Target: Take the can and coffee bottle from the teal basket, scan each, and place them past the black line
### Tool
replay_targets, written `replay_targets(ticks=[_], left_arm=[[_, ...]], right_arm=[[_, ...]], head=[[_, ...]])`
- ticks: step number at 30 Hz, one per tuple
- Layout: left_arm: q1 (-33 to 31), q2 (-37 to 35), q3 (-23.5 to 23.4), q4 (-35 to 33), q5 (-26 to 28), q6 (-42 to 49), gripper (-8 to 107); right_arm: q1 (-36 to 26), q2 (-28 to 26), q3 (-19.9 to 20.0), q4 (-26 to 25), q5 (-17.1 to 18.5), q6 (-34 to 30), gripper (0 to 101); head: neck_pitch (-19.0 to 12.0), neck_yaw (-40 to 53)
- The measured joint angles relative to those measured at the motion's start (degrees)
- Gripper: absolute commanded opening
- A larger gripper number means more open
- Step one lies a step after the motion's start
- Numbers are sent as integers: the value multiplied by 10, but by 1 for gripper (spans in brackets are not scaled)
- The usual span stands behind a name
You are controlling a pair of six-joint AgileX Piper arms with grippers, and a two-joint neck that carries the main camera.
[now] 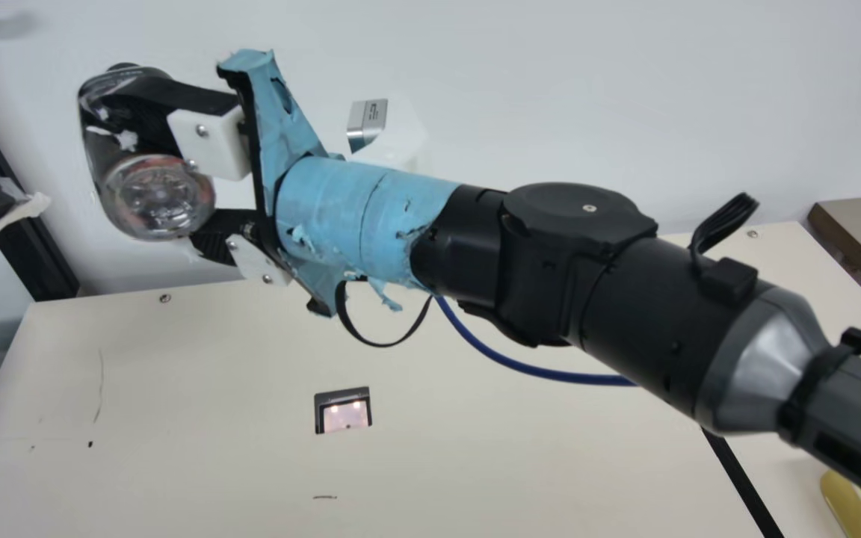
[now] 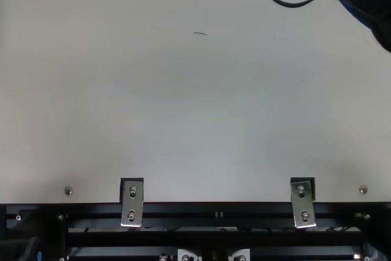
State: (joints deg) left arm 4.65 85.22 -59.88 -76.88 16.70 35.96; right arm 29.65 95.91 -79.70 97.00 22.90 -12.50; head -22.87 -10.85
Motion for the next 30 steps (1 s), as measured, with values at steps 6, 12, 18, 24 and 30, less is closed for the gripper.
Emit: replay_targets(ticks=[6,12,18,24,30], left_arm=[[0,0,0,0,0,0,90],[0,0,0,0,0,0,90],[0,0,0,0,0,0,90],[0,0,0,0,0,0,90],[0,0,0,0,0,0,90]], right_arm=[[29,3,10,-84,-52,51,0],[66,16,39,-181,-116,116,0],[71,29,97,-304,-166,192,0],[47,37,151,-444,-172,268,0],[8,33,155,-606,-139,364,0]], head=[[0,0],[-3,0],[-3,0],[-3,0],[-3,0]])
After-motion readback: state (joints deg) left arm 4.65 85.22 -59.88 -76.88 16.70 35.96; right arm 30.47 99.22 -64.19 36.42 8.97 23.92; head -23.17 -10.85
